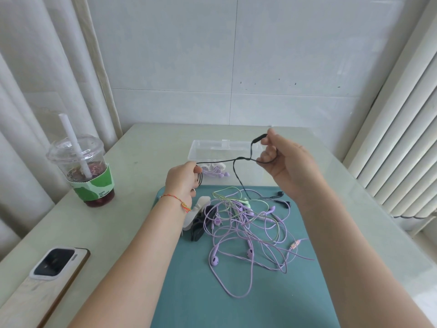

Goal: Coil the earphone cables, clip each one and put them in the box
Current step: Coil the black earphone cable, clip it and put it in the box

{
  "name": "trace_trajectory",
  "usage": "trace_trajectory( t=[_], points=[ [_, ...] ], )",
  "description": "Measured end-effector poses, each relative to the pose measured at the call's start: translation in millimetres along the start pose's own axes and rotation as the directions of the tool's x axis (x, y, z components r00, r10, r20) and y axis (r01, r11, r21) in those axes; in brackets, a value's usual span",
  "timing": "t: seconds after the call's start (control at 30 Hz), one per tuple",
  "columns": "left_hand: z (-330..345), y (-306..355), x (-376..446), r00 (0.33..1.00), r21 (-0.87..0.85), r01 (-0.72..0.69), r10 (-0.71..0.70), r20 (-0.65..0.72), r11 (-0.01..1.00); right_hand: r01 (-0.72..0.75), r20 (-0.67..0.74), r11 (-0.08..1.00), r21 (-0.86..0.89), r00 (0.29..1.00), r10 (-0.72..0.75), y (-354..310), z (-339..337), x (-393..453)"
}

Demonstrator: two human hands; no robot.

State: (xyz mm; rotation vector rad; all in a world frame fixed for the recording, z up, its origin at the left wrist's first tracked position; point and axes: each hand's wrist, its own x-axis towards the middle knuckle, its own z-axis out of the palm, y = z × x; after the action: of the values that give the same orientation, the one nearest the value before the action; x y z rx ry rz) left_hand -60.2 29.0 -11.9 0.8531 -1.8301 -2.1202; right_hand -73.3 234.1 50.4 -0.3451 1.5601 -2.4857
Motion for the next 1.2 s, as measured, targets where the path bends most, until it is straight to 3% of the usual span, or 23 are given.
trace_trajectory(
  t=[0.2, 0.3, 0.53, 0.6, 0.67, 0.73, 0.8, 0.83, 0.87, 0.93, 1.1, 1.17, 1.2],
  points=[
    [5, 6, -10, 0.976, -0.059, -0.055, 0.066, 0.209, 0.997, 0.041, 0.155, 0.912, -0.409, 0.988, 0.026, 13, 3, -3],
    [7, 7, -15, 0.957, -0.004, -0.122, 0.119, 0.264, 0.993, 0.027, 0.187, 0.897, -0.441, 0.98, 0.062, 13, 5, -5],
    [3, 3, -10, 0.99, 0.07, -0.066, 0.056, 0.131, 0.995, 0.008, 0.307, 0.97, -0.244, 0.949, 0.07, -2, 7, -12],
    [-1, 2, -6, 0.997, 0.007, -0.066, 0.066, 0.039, 0.998, -0.025, 0.318, 0.932, -0.363, 0.937, 0.149, -9, 5, -15],
    [-2, 2, -4, 0.995, -0.069, -0.101, 0.1, -0.013, 0.993, 0.015, 0.304, 0.715, -0.699, 0.911, 0.278, -16, 5, -19],
    [1, 2, -5, 0.988, -0.13, -0.151, 0.152, -0.005, 0.98, 0.072, 0.207, 0.337, -0.939, 0.901, 0.382, -15, 7, -21],
    [3, 2, -7, 0.981, -0.163, -0.188, 0.192, 0.011, 0.969, 0.11, 0.1, -0.018, -0.994, 0.951, 0.293, -8, 9, -18],
    [3, 2, -9, 0.979, -0.173, -0.197, 0.203, 0.018, 0.965, 0.12, 0.088, -0.146, -0.982, 0.973, 0.211, -3, 9, -15],
    [3, 3, -9, 0.978, -0.181, -0.201, 0.208, 0.024, 0.963, 0.12, 0.094, -0.212, -0.97, 0.987, 0.132, 2, 7, -13],
    [1, 4, -11, 0.976, -0.197, -0.203, 0.214, 0.034, 0.959, 0.082, 0.075, -0.232, -0.969, 0.996, 0.037, 8, 3, -11],
    [5, 7, -17, 0.962, -0.215, -0.222, 0.25, 0.109, 0.951, 0.03, -0.026, -0.329, -0.944, 0.986, 0.164, 31, -13, 5],
    [5, 9, -18, 0.965, -0.24, -0.232, 0.254, 0.065, 0.942, 0.036, -0.001, -0.364, -0.931, 0.995, 0.102, 32, -18, 9],
    [3, 10, -17, 0.968, -0.259, -0.235, 0.249, 0.02, 0.937, 0.023, 0.024, -0.351, -0.936, 1.0, 0.001, 30, -19, 10]
  ],
)
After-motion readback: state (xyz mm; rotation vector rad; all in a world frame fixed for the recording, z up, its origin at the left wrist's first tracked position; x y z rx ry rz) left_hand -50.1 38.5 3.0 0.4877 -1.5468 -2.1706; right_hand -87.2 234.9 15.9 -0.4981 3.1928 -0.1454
